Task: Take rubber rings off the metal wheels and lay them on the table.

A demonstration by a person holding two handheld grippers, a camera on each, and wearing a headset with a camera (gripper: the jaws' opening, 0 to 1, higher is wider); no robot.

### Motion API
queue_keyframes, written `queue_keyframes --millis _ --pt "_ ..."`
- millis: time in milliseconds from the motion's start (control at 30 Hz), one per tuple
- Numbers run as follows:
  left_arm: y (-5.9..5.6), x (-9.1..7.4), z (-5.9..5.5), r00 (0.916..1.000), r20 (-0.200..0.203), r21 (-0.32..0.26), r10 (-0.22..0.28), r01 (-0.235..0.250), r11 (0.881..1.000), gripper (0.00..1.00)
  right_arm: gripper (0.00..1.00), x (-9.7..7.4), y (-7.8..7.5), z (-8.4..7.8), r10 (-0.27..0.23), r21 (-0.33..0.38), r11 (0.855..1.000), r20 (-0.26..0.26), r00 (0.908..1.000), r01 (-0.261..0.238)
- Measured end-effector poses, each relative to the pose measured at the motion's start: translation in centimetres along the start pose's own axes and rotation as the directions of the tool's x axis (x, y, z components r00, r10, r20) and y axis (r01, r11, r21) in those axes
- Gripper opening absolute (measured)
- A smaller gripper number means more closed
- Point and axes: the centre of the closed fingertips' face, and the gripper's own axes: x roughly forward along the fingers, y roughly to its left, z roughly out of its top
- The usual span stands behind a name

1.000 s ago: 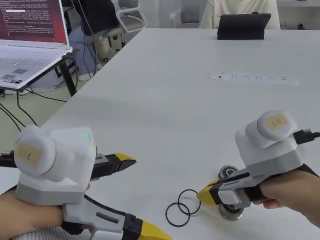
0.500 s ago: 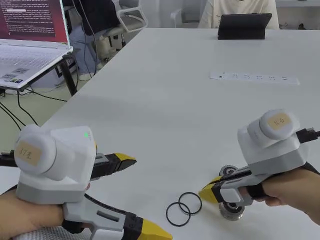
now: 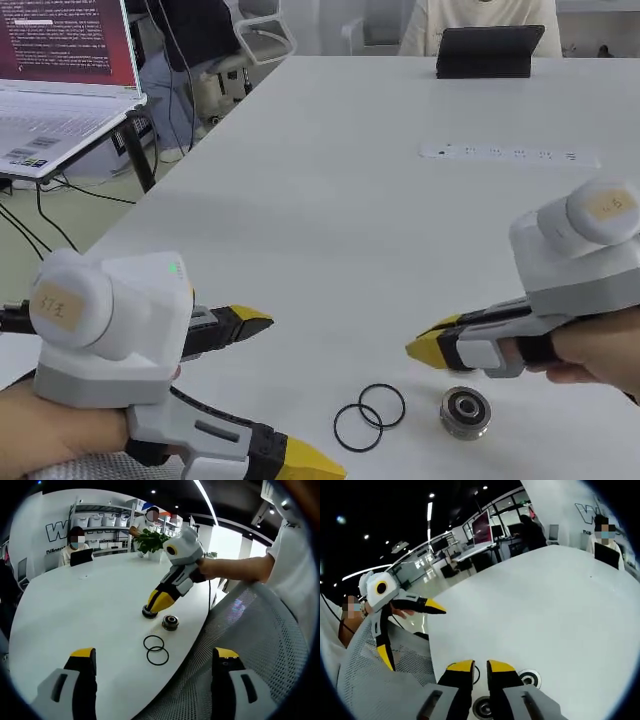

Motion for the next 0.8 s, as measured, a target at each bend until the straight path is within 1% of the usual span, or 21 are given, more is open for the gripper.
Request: queue_keyframes --millis 100,167,300,333,433,533,567,667,700,800 --pt "0.0 0.0 0.0 1.0000 -0.002 0.001 0.000 0.000 1.000 0.95 0.09 -0.6 -0.1 0.8 -0.004 0.003 1.000 0.030 0.9996 0.004" --pt "0.0 0.0 -0.1 1.0000 -0.005 0.002 -0.001 0.001 1.000 0.95 0.12 -1.1 -0.1 1.5 -0.005 0.007 1.000 0.061 0.9981 0.005" --pt "-0.1 0.0 -0.1 1.0000 -0.009 0.003 -0.002 0.002 1.000 0.95 0.15 -2.2 -0.3 2.8 -0.013 0.008 1.000 0.118 0.9930 0.012" --pt "-0.1 0.0 -0.1 1.0000 -0.009 0.003 -0.002 0.002 1.000 0.95 0.17 -2.5 -0.5 3.3 -0.019 0.011 1.000 0.141 0.9899 0.017" --pt "-0.1 0.0 -0.2 0.9999 -0.012 0.003 -0.006 0.006 1.000 0.95 0.22 -3.5 -0.8 4.1 -0.028 0.026 0.999 0.185 0.9824 0.024" --pt "-0.2 0.0 -0.2 0.9998 -0.015 0.006 -0.010 0.010 1.000 0.95 0.24 -4.5 -1.2 4.7 -0.037 0.028 0.999 0.222 0.9743 0.032" --pt "-0.2 0.1 -0.2 0.9998 -0.016 0.007 -0.011 0.011 1.000 0.95 0.25 -4.9 -1.4 5.1 -0.045 0.031 0.999 0.239 0.9699 0.038" --pt "-0.3 0.0 -0.1 0.9999 -0.010 0.008 -0.013 0.013 1.000 0.96 0.29 -5.6 -1.7 5.5 -0.052 0.032 0.998 0.262 0.9636 0.045" --pt "-0.3 0.0 0.0 0.9999 -0.006 0.008 -0.013 0.013 1.000 0.96 0.30 -6.1 -1.9 5.8 -0.058 0.026 0.998 0.279 0.9587 0.052" --pt "-0.4 0.0 0.3 0.9998 0.010 0.003 -0.017 0.017 1.000 0.97 0.34 -6.7 -2.1 6.0 -0.062 0.005 0.998 0.290 0.9551 0.063"
